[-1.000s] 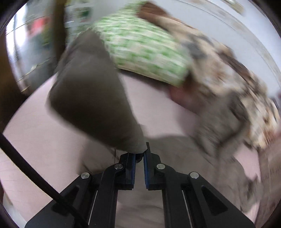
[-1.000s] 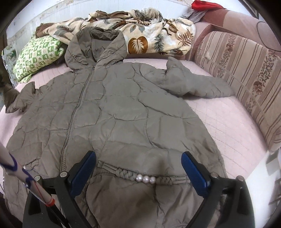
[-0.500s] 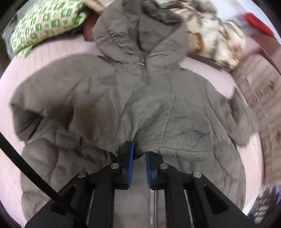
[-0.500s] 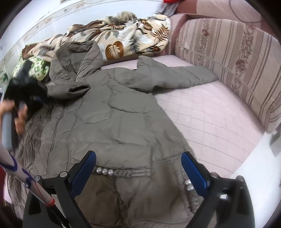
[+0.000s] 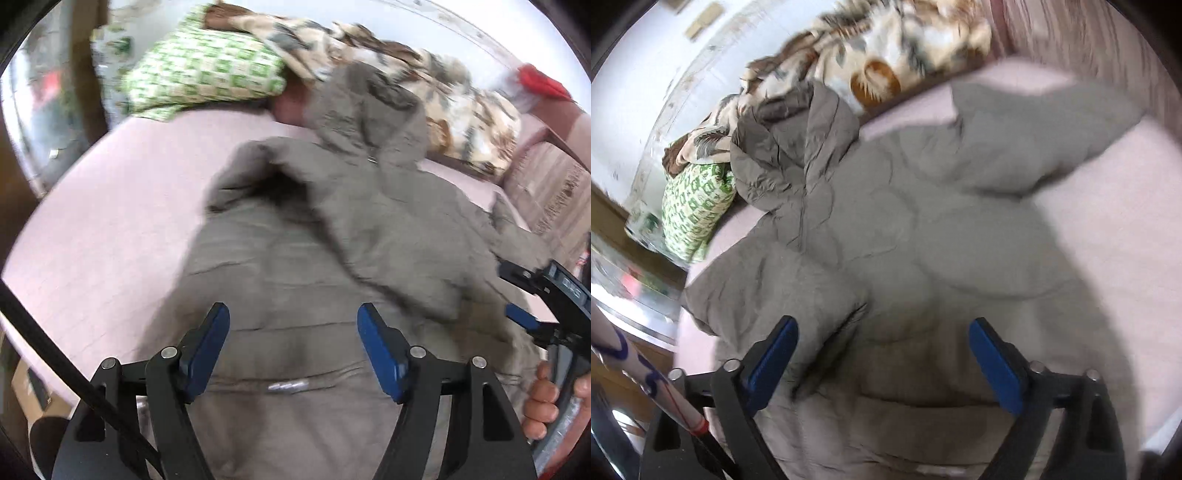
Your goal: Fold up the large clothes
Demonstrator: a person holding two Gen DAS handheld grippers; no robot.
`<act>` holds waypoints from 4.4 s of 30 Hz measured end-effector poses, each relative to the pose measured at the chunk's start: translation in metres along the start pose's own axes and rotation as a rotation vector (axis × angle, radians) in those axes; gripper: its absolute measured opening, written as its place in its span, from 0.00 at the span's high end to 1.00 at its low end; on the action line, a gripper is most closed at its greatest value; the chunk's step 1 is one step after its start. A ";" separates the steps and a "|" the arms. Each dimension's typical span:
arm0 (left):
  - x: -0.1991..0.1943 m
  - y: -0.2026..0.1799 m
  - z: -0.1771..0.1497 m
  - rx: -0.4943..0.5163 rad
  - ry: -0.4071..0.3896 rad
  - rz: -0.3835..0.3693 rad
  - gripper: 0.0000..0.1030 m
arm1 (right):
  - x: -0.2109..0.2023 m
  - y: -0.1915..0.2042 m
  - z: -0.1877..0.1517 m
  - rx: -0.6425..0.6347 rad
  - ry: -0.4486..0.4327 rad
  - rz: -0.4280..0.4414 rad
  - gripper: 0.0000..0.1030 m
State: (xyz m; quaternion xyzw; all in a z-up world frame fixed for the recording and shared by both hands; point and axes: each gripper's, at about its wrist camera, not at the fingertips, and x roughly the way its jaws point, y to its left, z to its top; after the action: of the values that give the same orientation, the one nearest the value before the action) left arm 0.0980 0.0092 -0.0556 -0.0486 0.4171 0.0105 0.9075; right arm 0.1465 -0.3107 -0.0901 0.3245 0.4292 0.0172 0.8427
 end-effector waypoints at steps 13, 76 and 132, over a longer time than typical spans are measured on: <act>-0.014 0.000 -0.053 -0.040 0.022 0.115 0.31 | 0.069 0.044 -0.001 -0.163 0.212 -0.001 0.72; 0.008 -0.054 -0.050 0.146 0.152 0.102 0.31 | -0.118 -0.260 0.214 0.277 -0.431 -0.355 0.89; 0.002 0.087 0.126 -0.479 0.062 0.444 0.31 | 0.151 0.092 0.022 -0.304 0.189 0.745 0.26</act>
State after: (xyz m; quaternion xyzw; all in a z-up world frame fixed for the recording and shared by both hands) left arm 0.1890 0.1078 0.0173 -0.1688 0.4306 0.3044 0.8327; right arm 0.2813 -0.2032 -0.1366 0.3264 0.3505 0.4142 0.7740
